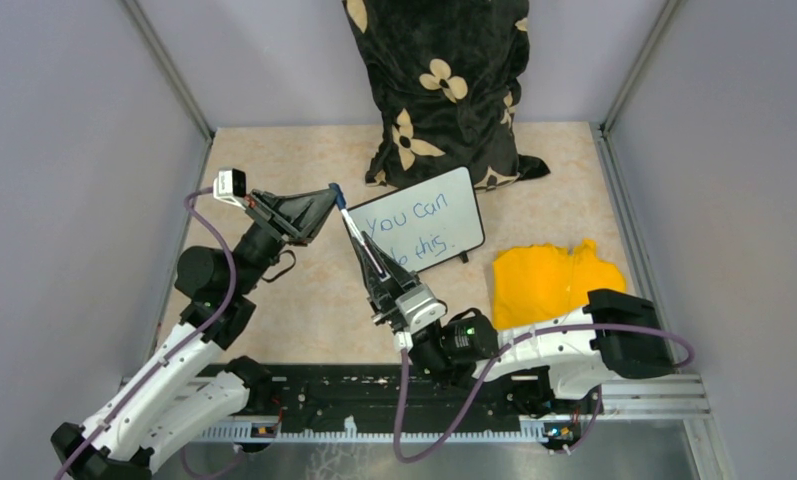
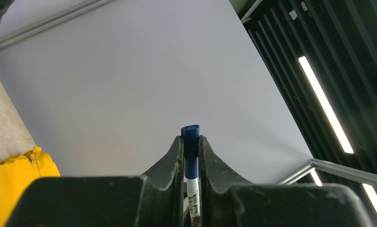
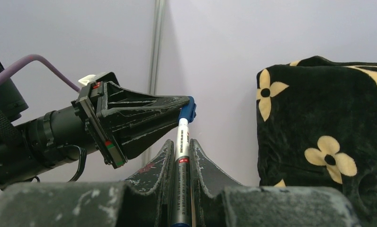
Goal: Write a sentence on the whiteboard
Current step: Close the whiteboard marker at the center of the board.
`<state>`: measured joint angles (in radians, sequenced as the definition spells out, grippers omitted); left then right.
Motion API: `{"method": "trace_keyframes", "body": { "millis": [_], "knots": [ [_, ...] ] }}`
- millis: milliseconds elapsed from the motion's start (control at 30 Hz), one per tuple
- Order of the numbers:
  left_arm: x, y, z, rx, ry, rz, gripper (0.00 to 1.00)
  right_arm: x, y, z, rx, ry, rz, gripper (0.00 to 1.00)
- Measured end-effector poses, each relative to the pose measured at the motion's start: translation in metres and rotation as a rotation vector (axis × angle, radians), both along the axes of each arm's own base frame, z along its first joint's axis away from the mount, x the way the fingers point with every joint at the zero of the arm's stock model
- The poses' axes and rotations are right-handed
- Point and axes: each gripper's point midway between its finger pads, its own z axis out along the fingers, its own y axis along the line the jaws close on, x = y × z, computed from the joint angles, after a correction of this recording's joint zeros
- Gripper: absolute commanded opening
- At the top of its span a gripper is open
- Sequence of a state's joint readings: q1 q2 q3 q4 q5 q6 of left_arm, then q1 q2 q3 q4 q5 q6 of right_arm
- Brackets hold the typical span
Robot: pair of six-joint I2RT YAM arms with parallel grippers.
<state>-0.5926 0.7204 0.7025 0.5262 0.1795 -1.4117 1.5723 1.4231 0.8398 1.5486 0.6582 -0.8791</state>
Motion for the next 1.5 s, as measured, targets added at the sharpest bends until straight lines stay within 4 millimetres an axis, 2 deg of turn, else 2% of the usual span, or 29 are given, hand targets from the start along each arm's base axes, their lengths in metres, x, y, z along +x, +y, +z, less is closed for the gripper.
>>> {"method": "trace_keyframes", "body": {
  "millis": [633,1033,1500],
  "knots": [
    [0.007,0.004,0.001,-0.041,-0.026,0.112,0.00,0.011,0.002,0.003,0.028,0.062,-0.048,0.00],
    [-0.002,0.007,0.000,-0.055,-0.047,0.108,0.00,0.013,0.008,0.000,0.047,0.083,-0.029,0.00],
    [-0.002,0.004,0.000,-0.067,-0.042,0.090,0.00,0.014,0.008,0.001,0.061,0.094,-0.025,0.00]
  ]
}}
